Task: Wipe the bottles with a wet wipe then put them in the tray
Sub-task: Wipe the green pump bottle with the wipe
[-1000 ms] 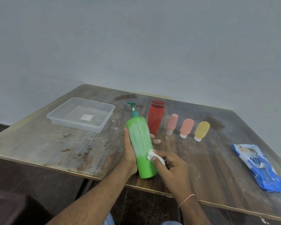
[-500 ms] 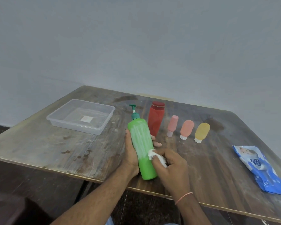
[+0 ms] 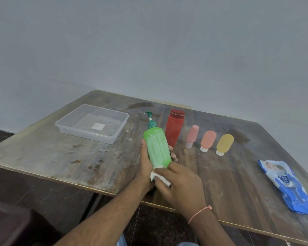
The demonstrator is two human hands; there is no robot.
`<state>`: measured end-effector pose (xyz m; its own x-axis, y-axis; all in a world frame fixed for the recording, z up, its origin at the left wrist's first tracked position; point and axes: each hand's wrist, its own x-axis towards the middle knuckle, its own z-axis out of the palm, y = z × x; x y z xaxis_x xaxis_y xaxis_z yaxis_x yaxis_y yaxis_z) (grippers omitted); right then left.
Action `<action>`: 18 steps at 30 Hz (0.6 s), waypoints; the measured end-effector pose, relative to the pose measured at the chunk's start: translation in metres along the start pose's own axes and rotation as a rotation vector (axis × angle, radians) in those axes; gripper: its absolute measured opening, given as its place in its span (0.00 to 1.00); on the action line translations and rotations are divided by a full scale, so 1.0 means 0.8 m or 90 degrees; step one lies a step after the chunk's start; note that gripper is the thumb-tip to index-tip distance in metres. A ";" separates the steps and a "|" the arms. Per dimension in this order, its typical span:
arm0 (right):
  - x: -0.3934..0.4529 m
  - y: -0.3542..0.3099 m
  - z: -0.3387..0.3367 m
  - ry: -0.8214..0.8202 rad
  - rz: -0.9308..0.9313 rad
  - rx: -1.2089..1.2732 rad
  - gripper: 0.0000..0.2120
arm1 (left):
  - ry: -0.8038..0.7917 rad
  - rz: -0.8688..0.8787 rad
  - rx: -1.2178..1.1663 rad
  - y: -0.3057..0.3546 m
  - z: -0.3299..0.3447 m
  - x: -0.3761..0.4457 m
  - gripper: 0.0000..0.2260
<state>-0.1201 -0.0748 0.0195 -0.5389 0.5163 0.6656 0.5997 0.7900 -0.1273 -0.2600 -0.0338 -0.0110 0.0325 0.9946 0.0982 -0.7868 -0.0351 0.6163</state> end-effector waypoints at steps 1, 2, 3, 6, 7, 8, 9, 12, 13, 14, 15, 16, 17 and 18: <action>0.003 0.001 0.001 0.016 0.014 -0.008 0.07 | 0.002 -0.001 0.000 0.000 -0.002 0.000 0.44; 0.004 0.002 0.001 0.029 0.025 -0.013 0.08 | 0.003 -0.002 0.000 -0.001 -0.003 0.001 0.44; 0.003 0.003 0.000 0.032 0.029 -0.012 0.07 | 0.003 -0.006 -0.001 -0.001 -0.003 0.001 0.44; -0.005 -0.002 -0.002 -0.025 -0.003 -0.009 0.04 | -0.009 -0.032 -0.008 -0.001 -0.002 0.005 0.45; -0.005 -0.004 -0.001 -0.043 -0.018 -0.016 0.04 | -0.020 -0.039 -0.011 0.000 -0.001 0.005 0.45; -0.003 -0.005 0.001 -0.045 -0.025 -0.025 0.04 | -0.030 -0.046 -0.014 0.001 -0.001 0.004 0.45; 0.001 -0.005 0.002 -0.031 -0.022 -0.032 0.04 | -0.034 -0.052 -0.015 0.001 -0.003 0.004 0.45; 0.010 -0.002 -0.002 0.038 0.029 -0.042 0.07 | -0.010 -0.044 -0.001 0.000 -0.008 0.005 0.45; 0.008 -0.001 -0.003 0.045 0.039 -0.039 0.07 | 0.000 -0.037 0.010 0.000 -0.007 0.005 0.45; 0.005 -0.002 -0.004 0.039 0.041 -0.032 0.06 | 0.003 -0.032 0.014 -0.002 -0.007 0.006 0.45; 0.001 -0.002 -0.004 0.020 0.037 -0.024 0.05 | 0.004 -0.032 0.012 -0.002 -0.005 0.006 0.45; -0.001 -0.004 -0.004 -0.004 0.028 -0.021 0.04 | 0.004 -0.032 0.007 -0.003 -0.005 0.007 0.45; -0.002 -0.006 -0.003 -0.027 0.019 -0.022 0.04 | 0.002 -0.033 0.000 -0.003 -0.003 0.007 0.45; 0.001 -0.007 -0.002 -0.040 0.013 -0.028 0.03 | -0.004 -0.032 -0.004 -0.002 -0.003 0.006 0.45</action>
<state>-0.1229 -0.0790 0.0217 -0.5618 0.5523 0.6159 0.6348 0.7652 -0.1071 -0.2599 -0.0285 -0.0135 0.0761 0.9946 0.0712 -0.7880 0.0163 0.6154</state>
